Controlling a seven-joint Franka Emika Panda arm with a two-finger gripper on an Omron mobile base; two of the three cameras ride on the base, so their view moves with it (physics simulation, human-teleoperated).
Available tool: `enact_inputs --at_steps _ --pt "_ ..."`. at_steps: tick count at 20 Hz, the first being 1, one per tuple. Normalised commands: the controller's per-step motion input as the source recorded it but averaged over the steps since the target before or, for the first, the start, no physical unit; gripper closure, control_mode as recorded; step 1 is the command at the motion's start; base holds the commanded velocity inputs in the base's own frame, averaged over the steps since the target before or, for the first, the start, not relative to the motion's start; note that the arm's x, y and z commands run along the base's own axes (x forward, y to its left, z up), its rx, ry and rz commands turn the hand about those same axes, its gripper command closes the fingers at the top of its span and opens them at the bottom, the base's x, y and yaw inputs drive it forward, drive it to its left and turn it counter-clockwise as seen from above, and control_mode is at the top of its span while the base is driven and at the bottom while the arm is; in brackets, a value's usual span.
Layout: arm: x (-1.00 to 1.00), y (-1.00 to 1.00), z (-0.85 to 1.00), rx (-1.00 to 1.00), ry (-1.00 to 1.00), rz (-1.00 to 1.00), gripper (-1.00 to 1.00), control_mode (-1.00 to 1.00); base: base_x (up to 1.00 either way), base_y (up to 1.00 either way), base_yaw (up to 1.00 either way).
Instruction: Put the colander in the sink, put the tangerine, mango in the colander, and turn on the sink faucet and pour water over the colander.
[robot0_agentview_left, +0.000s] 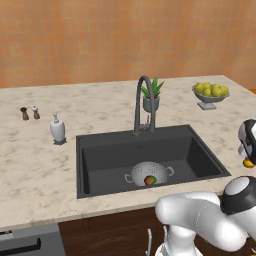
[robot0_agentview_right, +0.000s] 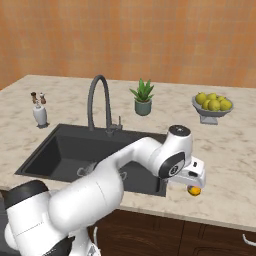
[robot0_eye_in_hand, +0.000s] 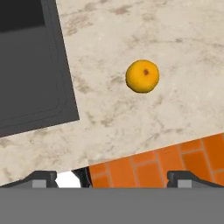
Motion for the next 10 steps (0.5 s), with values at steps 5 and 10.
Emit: enact_inputs --at_steps 5,10 --pt "0.3 -0.36 -0.27 0.0 0.0 0.0 -1.0 -1.0 0.0 0.0 0.0" --pt "0.23 -0.09 -0.21 0.0 0.0 0.0 -1.0 -1.0 0.0 0.0 0.0"
